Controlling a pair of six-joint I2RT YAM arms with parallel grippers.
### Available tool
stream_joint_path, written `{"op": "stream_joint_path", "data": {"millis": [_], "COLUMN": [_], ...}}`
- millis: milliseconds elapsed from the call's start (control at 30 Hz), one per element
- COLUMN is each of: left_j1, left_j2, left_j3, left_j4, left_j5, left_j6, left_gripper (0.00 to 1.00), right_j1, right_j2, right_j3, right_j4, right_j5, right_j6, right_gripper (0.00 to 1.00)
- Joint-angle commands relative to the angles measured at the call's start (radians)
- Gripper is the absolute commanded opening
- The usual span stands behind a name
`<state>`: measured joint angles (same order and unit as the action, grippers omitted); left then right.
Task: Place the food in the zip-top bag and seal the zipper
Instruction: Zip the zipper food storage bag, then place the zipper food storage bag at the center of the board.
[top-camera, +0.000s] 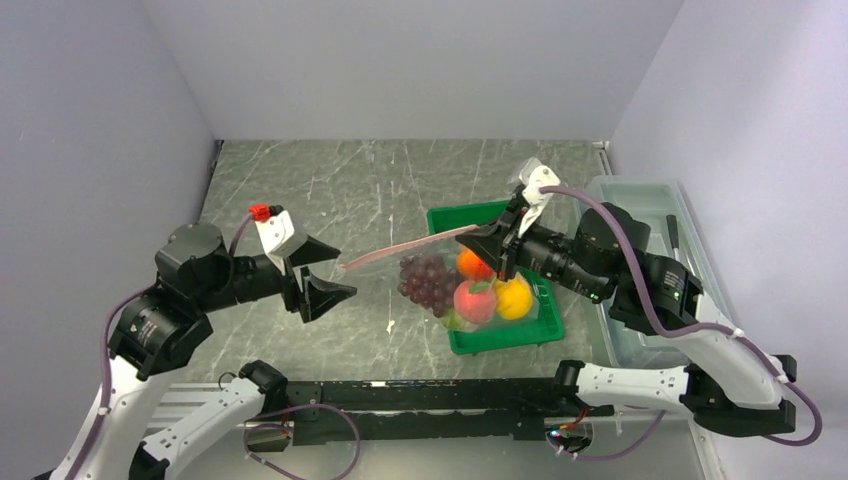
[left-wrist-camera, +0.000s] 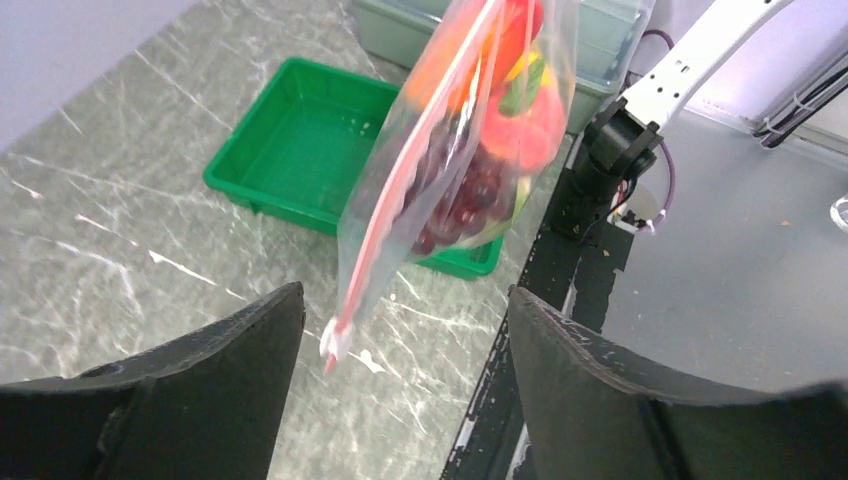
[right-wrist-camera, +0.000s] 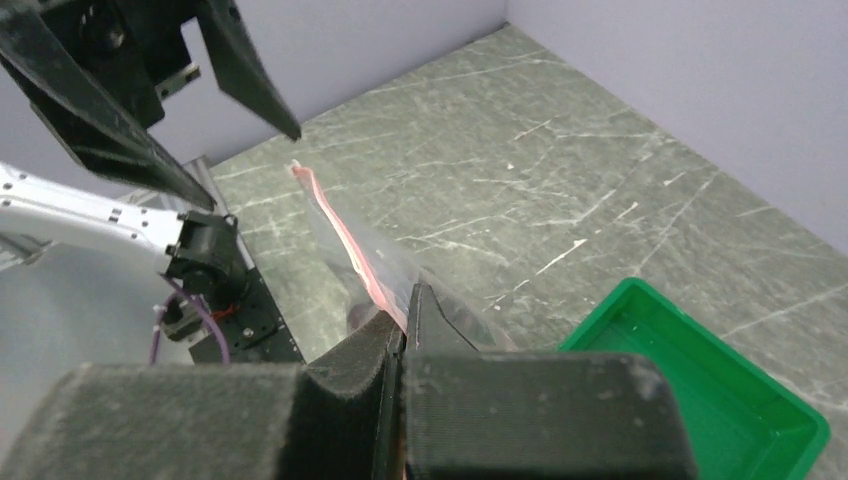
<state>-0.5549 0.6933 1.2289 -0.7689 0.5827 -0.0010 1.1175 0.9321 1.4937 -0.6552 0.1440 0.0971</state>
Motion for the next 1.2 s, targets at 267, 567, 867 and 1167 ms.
{"op": "stream_joint_path", "data": {"millis": [267, 567, 867, 1167], "left_j1": [0.003, 0.003, 0.003, 0.003], "left_j2": [0.101, 0.136, 0.134, 0.130], "left_j3": [0.135, 0.106, 0.025, -0.060], "left_j4": [0.092, 0.151, 0.187, 0.236], "left_j5": [0.057, 0.143, 0.271, 0.260], "left_j6": [0.029, 0.045, 0.046, 0.017], "left_gripper": [1.00, 1.00, 0.99, 0.95], "right_j1": [-0.002, -0.002, -0.002, -0.002], "right_j2": [0.105, 0.166, 0.184, 0.183], "right_j3": [0.094, 0.079, 0.096, 0.117], "right_j4": [0.045, 0.101, 0.134, 0.161], "right_j5": [-0.204, -0.280, -0.326, -0.355], "right_j6": [-0.024, -0.003, 0.003, 0.008], "right_gripper": [0.00, 0.00, 0.00, 0.00]}}
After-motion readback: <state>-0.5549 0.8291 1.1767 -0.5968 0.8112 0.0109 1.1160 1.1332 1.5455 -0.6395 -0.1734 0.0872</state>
